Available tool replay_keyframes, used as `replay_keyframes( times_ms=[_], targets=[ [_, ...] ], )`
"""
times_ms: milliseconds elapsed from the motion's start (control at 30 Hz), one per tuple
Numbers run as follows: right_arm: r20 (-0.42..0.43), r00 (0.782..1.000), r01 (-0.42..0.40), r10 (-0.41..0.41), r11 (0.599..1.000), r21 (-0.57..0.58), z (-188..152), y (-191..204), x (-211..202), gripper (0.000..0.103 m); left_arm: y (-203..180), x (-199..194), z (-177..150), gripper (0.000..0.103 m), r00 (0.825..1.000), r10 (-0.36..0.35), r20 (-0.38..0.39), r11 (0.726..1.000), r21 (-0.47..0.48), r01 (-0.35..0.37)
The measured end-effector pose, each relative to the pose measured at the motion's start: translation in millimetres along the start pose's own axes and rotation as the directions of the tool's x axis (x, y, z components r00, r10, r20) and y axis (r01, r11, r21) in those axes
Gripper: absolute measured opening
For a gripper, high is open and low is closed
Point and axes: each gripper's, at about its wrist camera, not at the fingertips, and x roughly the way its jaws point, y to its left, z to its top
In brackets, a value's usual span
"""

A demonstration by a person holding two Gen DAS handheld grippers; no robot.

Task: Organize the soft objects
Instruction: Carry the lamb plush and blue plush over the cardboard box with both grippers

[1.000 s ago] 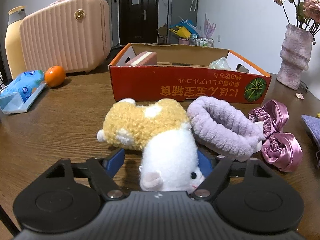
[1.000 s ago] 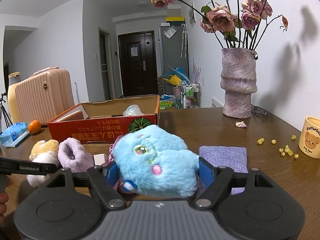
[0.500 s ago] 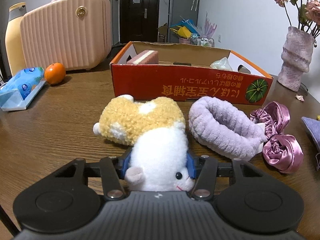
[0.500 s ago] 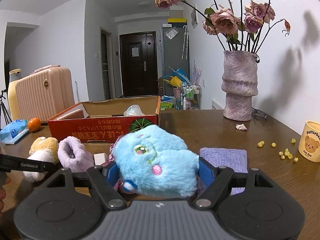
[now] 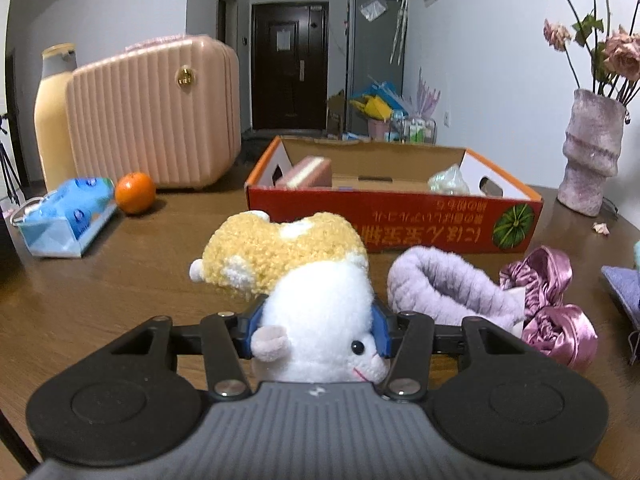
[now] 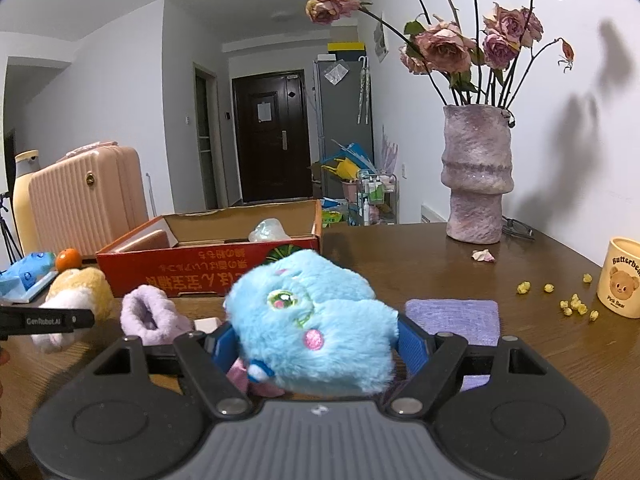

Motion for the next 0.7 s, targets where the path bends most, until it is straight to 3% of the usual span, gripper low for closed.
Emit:
replay_keyframes(
  times_ms=[700],
  targets=[
    [0.060,0.998,-0.027,0.024,0.999,0.047,8,39,2,0.077,-1,-41,20,0.052,0.987,-0.053,0.152,0.999,0.002,0.053]
  ],
)
